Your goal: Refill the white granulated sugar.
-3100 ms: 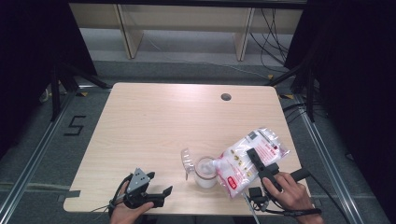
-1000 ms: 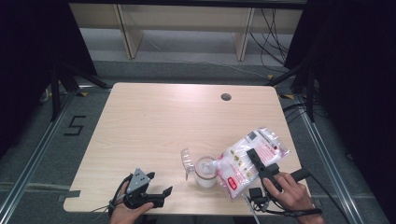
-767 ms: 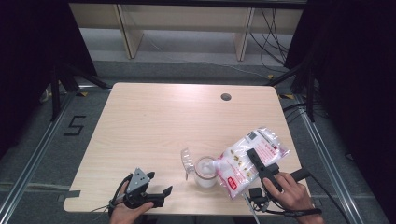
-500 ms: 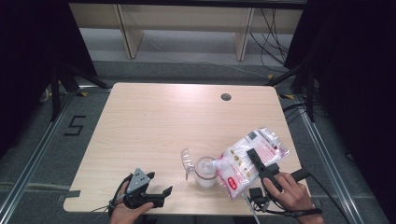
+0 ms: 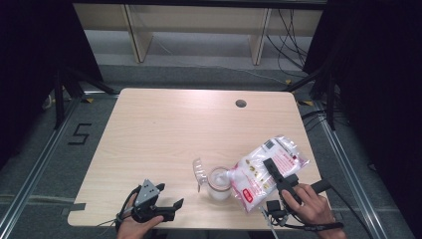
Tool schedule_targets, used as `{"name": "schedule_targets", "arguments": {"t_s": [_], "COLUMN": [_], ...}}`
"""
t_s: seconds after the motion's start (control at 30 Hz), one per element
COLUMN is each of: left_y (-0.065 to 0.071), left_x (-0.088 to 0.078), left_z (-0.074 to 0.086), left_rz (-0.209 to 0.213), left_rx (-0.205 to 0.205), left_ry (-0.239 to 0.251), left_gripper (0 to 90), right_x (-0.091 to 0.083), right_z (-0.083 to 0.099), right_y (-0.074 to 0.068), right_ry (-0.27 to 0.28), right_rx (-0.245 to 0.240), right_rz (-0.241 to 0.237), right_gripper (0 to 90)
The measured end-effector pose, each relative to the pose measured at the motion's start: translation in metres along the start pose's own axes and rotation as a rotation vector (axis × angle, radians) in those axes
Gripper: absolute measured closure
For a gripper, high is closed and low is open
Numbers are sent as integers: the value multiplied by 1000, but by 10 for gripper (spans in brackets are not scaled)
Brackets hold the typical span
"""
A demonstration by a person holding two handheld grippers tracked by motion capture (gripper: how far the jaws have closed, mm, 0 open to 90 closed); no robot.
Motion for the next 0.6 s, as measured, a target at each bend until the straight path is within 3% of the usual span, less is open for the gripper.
{"name": "schedule_targets", "arguments": {"t_s": [0.13,0.3,0.33,0.37,0.6], "left_y": [0,0,0,1,1], "left_x": [0,1,0,0,0], "left_z": [0,0,0,0,0], "left_rz": [-3,-5,-7,2,0], "left_rx": [5,-18,5,-5,-11], "left_ry": [-1,12,-3,8,9], "left_gripper": [155,155,155,155,154], "right_x": [0,-1,-1,-1,-1], "right_z": [0,1,1,2,3], "right_y": [0,1,0,2,2], "right_ry": [3,7,3,4,2], "right_rx": [1,7,23,4,6], "right_rz": [4,13,11,15,10], "right_gripper": [799,800,800,800,802]}}
Point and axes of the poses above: each handheld gripper's, and its own axes: x roughly forward along the jaws, z roughly out of its underside, y roughly to its right, the point moved 2 cm from there along x, roughly forward along the jaws, and after that the axes turned 8 degrees about z, right-handed, at the moved point
